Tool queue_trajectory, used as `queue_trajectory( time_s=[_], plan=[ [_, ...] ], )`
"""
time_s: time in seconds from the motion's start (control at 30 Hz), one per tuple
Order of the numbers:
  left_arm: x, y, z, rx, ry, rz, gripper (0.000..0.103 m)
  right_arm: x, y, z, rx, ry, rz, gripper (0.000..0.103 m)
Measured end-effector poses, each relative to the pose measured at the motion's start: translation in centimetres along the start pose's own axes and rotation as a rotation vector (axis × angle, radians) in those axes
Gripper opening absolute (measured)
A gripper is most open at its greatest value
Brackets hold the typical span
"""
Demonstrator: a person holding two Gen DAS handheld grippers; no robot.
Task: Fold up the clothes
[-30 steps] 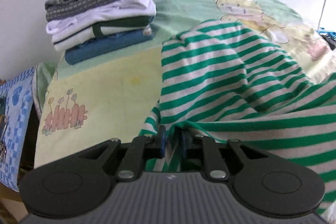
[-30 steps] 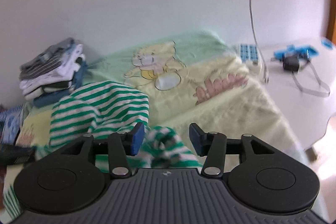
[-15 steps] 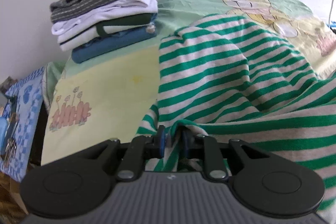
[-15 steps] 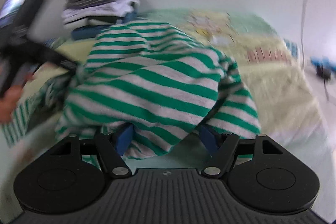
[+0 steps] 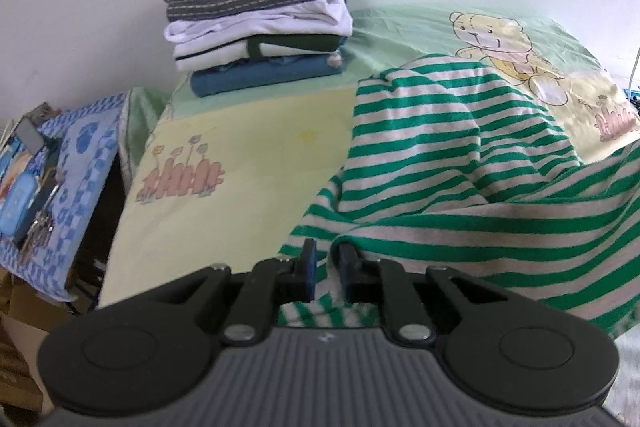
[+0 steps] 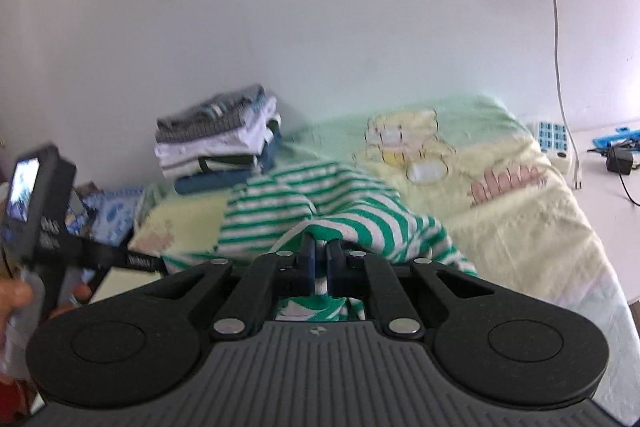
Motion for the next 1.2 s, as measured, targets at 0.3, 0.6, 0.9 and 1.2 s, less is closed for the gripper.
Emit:
queue_trajectory(
  time_s=[0.3, 0.6, 0.9, 1.2],
  plan=[
    [1.5, 1.8, -0.9, -0.001, 0.012, -0.014, 0.009, 0.5, 2.4, 1.5, -0.055, -0.089, 0.055, 0.006],
    [2.6, 2.5, -1.9, 0.007, 0.011, -0.037, 0.009, 1.9, 4.0, 1.8, -0.085, -0.128, 0.094, 0.006],
    [3.2, 2.9, -2.3, 0.01, -0.008, -0.044, 0.009, 3.2, 5.1, 2.7, -0.125, -0.153, 0.136, 0.006],
    [3.9, 2.6, -2.3, 0.025, -0.017, -0.057, 0.01, 3.8, 4.7, 4.1, -0.165, -0.19, 0.15, 0.005]
  ],
)
Point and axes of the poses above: each gripper's, at about its wrist camera, not at the fingertips, and y roughly against the way its jaws point, x to its left, z to its top, the point moved 2 cm from there along -y, roughly the way its jaws point, and after that the axes turned 12 degrees about -z, right-handed, at the moved point
